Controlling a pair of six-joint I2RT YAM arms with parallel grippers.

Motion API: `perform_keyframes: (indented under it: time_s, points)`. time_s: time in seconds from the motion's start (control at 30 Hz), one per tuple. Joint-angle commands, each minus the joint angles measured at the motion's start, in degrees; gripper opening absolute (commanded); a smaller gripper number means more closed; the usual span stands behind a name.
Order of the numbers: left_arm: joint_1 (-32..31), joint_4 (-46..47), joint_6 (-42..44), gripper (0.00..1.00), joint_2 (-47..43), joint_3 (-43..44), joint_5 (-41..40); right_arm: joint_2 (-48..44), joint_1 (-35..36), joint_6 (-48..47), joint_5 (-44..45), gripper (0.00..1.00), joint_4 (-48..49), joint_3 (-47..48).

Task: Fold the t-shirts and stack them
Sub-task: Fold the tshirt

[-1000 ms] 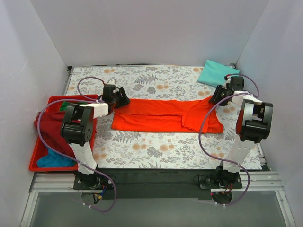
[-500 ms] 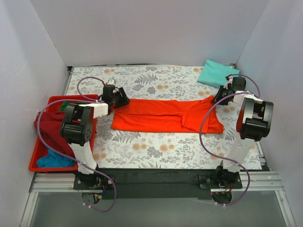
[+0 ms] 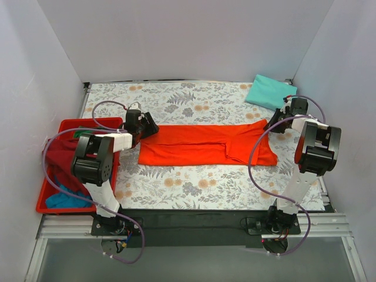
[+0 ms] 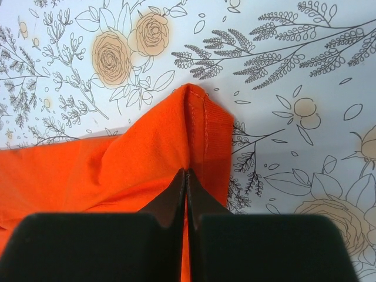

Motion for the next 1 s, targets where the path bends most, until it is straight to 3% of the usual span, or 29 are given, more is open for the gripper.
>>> perform_keyframes:
  time_s: [0.0,0.57,0.6,0.63,0.73,0.97]
  points:
    - [0.5,-3.8,-0.5,0.55,-2.6,-2.4,-2.5,-0.3,-0.3,0.7,0.7,0.01,0.8,-0.7]
    - [-0.1,-4.0,-1.9,0.55,-11.0,-7.8,-5.5,-3.3,-0.3,1.4,3.3,0.02,0.1,-2.6]
    - [-0.4,-4.0,-1.9,0.55,-11.2,-8.0,-5.5,-3.4,-0.3,1.4,2.9,0.07,0.1,-2.6]
    - [-0.7,-4.0,-1.8,0.55,-11.6,-8.0,-5.5,-3.6,-0.3,1.4,2.4,0.21,0.2,-2.6]
    - [-1.5,-4.1,-1.2,0.55,-12.5,-7.7,-5.4,-4.4,-0.3,1.4,0.9,0.36,0.7,-2.3]
    - [-1.8,-4.4,-0.3,0.55,-12.4,-5.5,-5.1,-4.2,-0.3,1.9,-1.7,0.4,1.8,1.4]
